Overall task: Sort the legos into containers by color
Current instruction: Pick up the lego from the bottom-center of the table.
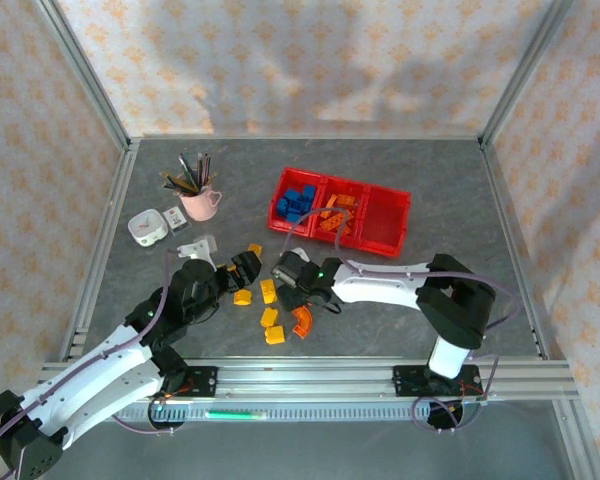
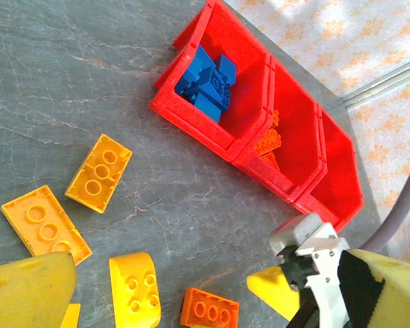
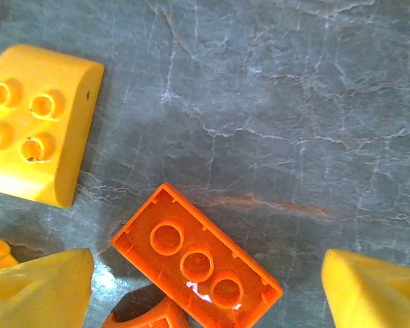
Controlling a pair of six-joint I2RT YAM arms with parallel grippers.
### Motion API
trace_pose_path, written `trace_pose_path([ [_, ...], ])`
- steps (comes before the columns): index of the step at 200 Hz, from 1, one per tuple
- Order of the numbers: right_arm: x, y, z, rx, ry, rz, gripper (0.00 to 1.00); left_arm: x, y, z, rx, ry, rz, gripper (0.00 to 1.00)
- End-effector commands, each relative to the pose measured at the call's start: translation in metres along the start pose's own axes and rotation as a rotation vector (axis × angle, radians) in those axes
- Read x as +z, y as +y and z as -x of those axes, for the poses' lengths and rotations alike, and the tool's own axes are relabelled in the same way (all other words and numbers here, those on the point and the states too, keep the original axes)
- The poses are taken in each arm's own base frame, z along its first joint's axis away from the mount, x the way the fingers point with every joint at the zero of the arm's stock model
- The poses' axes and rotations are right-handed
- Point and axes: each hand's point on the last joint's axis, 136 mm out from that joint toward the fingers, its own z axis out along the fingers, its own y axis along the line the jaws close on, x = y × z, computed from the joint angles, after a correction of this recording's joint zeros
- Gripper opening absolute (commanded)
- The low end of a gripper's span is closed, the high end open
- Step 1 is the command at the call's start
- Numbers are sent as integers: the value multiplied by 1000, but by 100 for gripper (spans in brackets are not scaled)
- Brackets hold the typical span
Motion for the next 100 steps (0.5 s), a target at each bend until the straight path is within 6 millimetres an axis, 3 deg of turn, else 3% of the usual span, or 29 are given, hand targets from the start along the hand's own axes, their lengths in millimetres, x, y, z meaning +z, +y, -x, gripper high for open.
trace_pose_path([
  [1, 8, -4, -3, -19, 21, -50, 88, -1, 10, -1, 3, -7, 35, 99],
  [29, 16, -8, -6, -23, 41, -83, 88, -2, 11, -1, 9, -7, 42, 99],
  [100, 21, -47, 11, 159, 29, -161, 81, -3, 10, 1, 8, -16, 36, 99],
])
